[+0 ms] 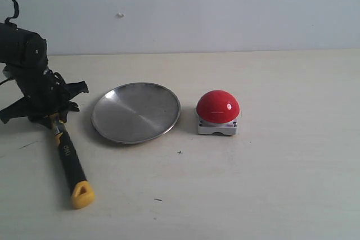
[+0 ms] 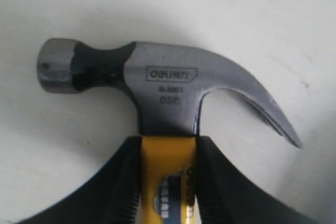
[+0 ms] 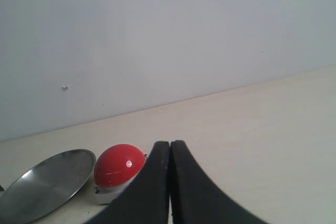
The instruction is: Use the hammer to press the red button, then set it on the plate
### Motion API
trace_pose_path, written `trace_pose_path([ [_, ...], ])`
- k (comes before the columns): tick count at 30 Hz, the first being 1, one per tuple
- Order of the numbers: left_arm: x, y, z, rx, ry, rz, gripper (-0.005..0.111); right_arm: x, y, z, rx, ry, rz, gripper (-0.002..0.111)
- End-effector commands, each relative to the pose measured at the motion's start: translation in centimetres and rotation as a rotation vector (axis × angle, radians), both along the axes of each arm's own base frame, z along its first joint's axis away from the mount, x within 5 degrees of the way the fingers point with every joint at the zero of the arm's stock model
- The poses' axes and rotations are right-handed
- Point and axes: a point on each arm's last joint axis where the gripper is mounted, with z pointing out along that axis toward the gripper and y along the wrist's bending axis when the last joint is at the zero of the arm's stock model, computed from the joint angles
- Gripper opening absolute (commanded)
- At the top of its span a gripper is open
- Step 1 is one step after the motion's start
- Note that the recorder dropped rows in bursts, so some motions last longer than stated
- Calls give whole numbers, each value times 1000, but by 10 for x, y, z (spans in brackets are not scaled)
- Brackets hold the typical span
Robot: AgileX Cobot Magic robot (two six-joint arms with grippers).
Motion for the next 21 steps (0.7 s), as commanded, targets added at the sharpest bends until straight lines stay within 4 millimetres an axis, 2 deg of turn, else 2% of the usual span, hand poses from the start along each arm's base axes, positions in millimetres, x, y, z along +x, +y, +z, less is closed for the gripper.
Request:
trace_pose_path([
  [1, -12, 16, -17, 116, 157, -112, 22, -1, 0, 1, -14, -11, 1, 0],
  [8, -13, 16, -16, 124, 171, -112, 22, -1, 0, 1, -14, -11, 1, 0],
  [12, -22, 19, -16, 148, 270, -93, 22, -1, 0, 1, -14, -11, 1, 0],
  [21, -23, 22, -15, 175, 284, -104, 22, -1, 0, 1, -14, -11, 1, 0],
])
